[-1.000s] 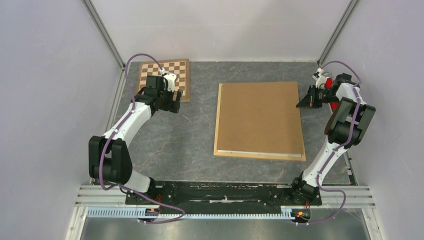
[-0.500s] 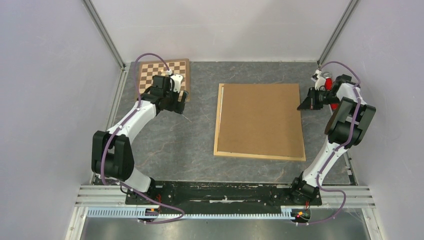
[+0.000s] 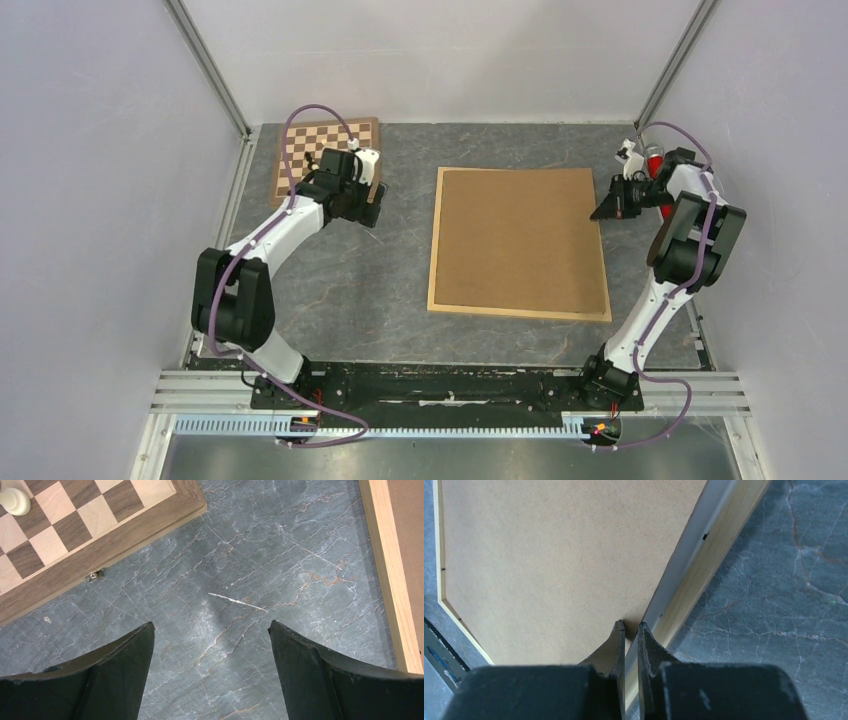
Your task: Put the photo into the frame
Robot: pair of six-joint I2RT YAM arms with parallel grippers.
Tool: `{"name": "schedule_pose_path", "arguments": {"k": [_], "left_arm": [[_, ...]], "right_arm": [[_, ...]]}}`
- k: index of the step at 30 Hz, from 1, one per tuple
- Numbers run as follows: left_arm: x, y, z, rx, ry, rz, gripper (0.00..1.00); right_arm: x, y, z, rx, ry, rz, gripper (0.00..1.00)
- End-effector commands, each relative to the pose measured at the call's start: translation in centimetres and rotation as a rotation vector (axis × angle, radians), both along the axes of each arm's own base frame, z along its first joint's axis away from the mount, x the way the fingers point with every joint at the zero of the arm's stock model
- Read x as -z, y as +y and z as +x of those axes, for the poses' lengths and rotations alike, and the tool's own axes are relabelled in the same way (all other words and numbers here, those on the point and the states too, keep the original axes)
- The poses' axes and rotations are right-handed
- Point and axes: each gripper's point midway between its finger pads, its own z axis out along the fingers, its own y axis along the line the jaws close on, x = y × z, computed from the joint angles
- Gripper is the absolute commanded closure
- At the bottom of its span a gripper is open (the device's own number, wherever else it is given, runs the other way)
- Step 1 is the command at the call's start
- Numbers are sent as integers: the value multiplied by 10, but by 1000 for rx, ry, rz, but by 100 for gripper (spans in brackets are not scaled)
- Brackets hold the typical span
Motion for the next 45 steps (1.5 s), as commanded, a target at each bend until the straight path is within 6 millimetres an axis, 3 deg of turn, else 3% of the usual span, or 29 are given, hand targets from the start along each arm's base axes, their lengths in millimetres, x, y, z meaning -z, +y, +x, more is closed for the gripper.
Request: {"name": "schedule_pose_path", "arguments": {"k": [1,12,23,28,32,34,38,45], "left_arm": [[-18,-15,19,-1,-70,-28,9],[-16,-30,27,20,-77,-2,9],[-15,-58,31,63,-78,-9,10],[-12,-77,36,71,-79,-33,9],[-5,-97,39,47,-48,-103,9],[2,-106,41,6,-16,-146,9],[13,-130,40,-6,47,-217,9],[39,-170,31,14,158,-251,9]], "right_arm": [[-9,-5,25,-92,-127,-112,100],[2,-8,20,-94,-91,-168,95],[4,-4,8,-101,-88,-207,80],[-10,1,3,-87,-134,-213,71],[-27,-2,5,-39,-201,-252,52],[-32,-5,6,-9,-227,-279,47],[-32,-10,7,47,-250,-314,45],[-8,-9,-4,78,-214,-313,45]]}}
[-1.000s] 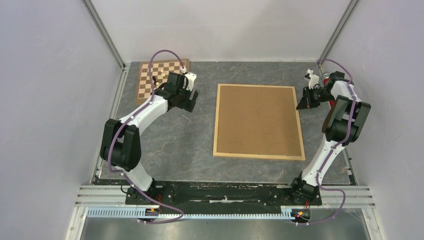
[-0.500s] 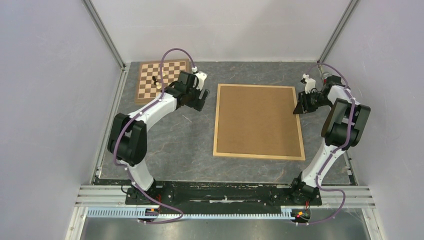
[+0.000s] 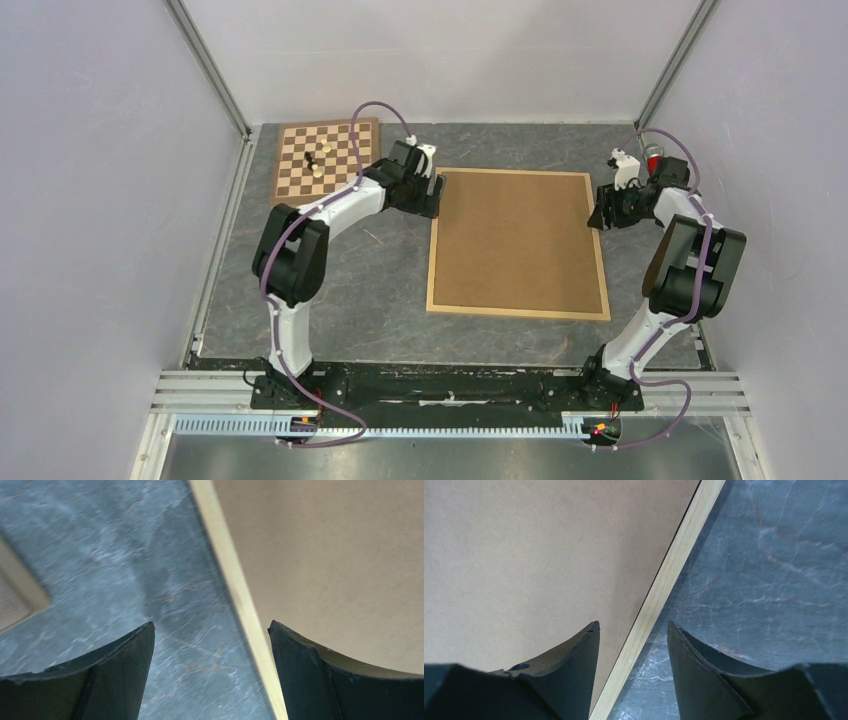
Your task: Put the photo into the frame
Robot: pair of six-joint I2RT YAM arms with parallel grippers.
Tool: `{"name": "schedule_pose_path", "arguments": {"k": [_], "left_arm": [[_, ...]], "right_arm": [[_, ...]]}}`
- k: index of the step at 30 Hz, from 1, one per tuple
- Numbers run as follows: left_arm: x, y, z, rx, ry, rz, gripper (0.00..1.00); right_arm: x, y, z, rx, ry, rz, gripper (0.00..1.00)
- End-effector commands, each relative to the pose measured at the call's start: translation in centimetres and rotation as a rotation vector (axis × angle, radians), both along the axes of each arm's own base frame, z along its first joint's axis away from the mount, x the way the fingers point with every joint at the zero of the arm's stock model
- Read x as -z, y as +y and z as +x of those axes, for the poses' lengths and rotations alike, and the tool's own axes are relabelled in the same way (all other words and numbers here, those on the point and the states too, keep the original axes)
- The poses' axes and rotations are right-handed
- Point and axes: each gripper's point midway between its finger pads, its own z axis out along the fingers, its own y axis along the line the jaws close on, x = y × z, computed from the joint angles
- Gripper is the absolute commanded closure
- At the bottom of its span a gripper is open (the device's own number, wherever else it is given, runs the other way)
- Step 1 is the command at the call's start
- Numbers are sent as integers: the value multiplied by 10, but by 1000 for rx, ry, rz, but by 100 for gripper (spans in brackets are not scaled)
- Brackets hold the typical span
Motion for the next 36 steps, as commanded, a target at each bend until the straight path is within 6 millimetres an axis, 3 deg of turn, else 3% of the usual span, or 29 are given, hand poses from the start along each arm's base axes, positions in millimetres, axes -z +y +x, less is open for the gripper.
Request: {"name": "schedule_pose_path", "arguments": {"k": [1,8,19,27,36], "left_arm": [[4,-36,-3,-8,58,-84,9],[32,-38,-16,3,115,-56,13],[65,-28,-54,49,219,-24,27],[65,-4,-71,110,205,71,42],[54,40,-74,229,85,286,45]], "right_arm": [[5,-4,1,29,-23,-24,45],[22,8,-19,3,16,9,48],[29,34,-54,-23,42,81,68],[33,60,-98,-76,77,125,77],[30,100,-147,-286,68,121,83]]}}
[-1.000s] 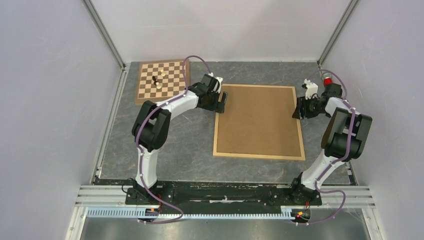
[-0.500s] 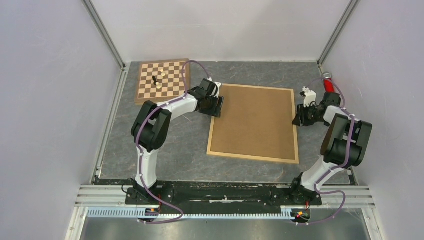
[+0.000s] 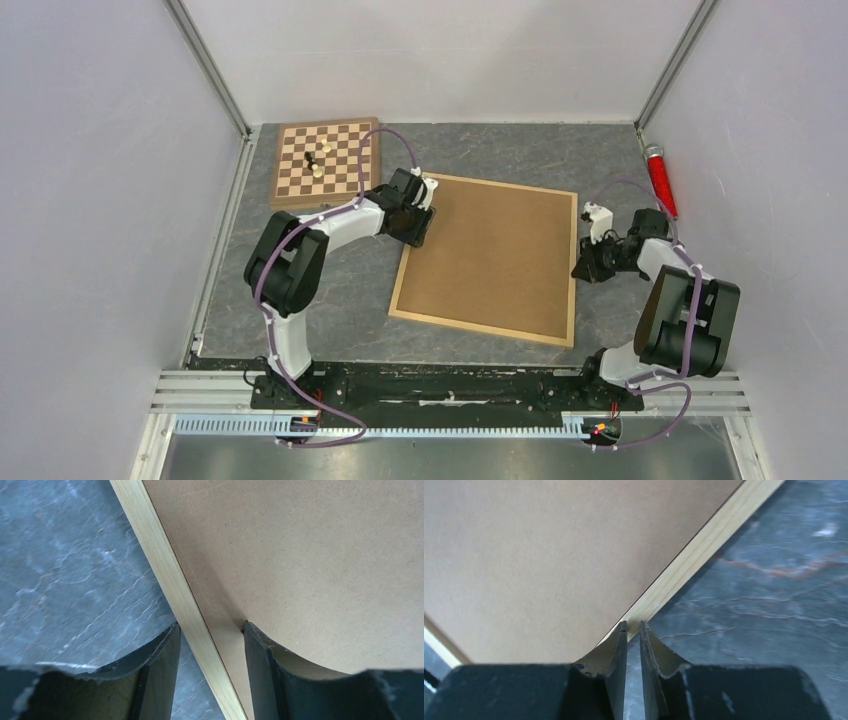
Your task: Put the photo into the frame
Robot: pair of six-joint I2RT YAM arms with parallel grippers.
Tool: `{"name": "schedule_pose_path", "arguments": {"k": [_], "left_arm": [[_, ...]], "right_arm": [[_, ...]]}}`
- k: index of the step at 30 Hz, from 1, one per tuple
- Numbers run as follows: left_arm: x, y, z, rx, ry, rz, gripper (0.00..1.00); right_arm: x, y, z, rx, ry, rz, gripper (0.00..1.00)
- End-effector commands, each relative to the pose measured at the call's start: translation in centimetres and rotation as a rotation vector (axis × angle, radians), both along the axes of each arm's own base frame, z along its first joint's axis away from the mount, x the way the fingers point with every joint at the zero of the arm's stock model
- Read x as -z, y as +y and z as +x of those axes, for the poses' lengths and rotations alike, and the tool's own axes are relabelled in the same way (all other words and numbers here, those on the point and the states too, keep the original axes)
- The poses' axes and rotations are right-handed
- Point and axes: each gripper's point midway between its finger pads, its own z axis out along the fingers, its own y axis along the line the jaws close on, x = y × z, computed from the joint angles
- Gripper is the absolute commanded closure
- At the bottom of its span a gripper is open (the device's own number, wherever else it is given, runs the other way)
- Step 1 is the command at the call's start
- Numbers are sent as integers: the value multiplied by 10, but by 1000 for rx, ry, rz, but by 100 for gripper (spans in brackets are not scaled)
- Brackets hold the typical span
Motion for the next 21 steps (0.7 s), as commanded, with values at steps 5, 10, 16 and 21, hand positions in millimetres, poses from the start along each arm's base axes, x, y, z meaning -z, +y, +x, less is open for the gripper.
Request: {"name": "schedule_pose_path", "arguments": {"k": [5,10,16,21], "left_arm": [[1,50,-2,159,-65,264,44],[5,50,5,249,-51,276,44],[-4,51,21,305,-92,297,39],[-39,38,21,299,-128,207,18]], "right_arm": [[-13,50,-37,-266,-28,64,83],[-14,75,-58,-463,-3,91,77],[-26,74,-46,-506,-47,63,63],[-51,49,4,-360,-182,-93,50]]}}
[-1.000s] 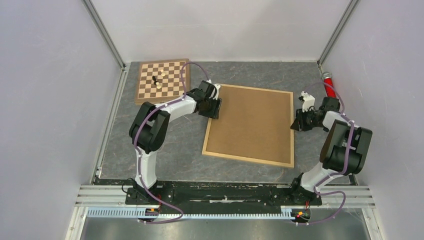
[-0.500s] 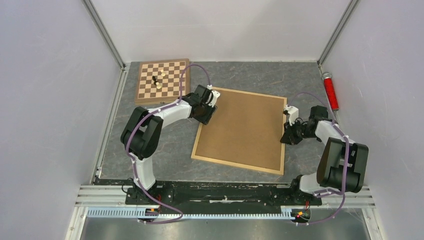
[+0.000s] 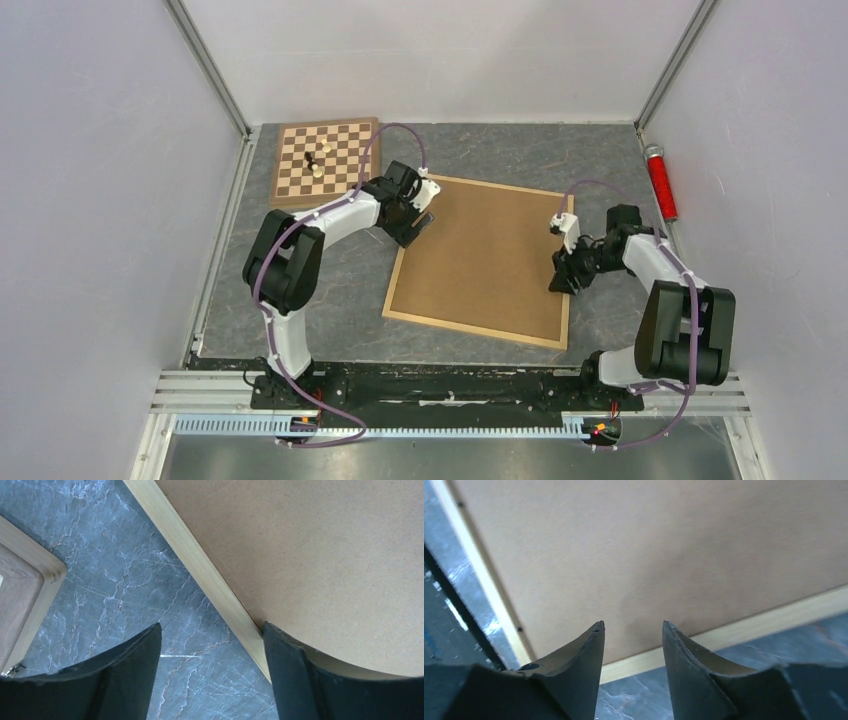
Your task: Put the photo into the frame
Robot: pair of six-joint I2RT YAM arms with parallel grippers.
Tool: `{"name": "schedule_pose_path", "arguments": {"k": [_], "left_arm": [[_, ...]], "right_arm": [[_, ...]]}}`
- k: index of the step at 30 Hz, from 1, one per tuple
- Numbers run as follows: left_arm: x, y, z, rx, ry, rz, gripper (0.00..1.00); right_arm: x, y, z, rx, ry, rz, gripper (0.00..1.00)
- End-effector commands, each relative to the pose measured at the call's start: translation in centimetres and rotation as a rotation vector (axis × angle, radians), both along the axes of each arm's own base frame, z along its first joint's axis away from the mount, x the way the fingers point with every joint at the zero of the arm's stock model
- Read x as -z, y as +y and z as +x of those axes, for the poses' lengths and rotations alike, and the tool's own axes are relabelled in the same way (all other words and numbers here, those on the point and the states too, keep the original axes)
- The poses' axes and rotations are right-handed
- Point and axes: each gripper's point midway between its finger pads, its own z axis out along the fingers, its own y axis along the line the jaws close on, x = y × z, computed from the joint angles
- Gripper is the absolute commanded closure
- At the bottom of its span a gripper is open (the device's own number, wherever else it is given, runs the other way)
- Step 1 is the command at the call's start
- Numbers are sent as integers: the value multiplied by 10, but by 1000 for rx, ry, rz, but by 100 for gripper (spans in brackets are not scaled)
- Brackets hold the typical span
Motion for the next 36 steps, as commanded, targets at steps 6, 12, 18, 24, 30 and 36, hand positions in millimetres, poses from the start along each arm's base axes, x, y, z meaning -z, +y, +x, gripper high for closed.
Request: {"name": "schedule_pose_path", "arguments": {"k": [6,12,18,24,30,36], "left_arm": [[-83,-39,-30,189,-22,-174,14],[-87,-82,-97,421,57,-157,16],[-66,-123,-175,685,115,-45,20],[-53,-148,-220,853,129,3,21],[-40,-175,-238,938,117,-4,24],[-22,-208,-248,967,78,-1,29]], "right_arm": [[-60,-38,94,226,-287,-143,50],[-66,-61,108,408,-298,-145,52],[-76,-95,108,571,-306,-154,53],[-69,-104,94,589,-288,-170,54],[-60,-106,82,588,-272,-165,56],[-49,-114,77,598,-247,-159,57]]}}
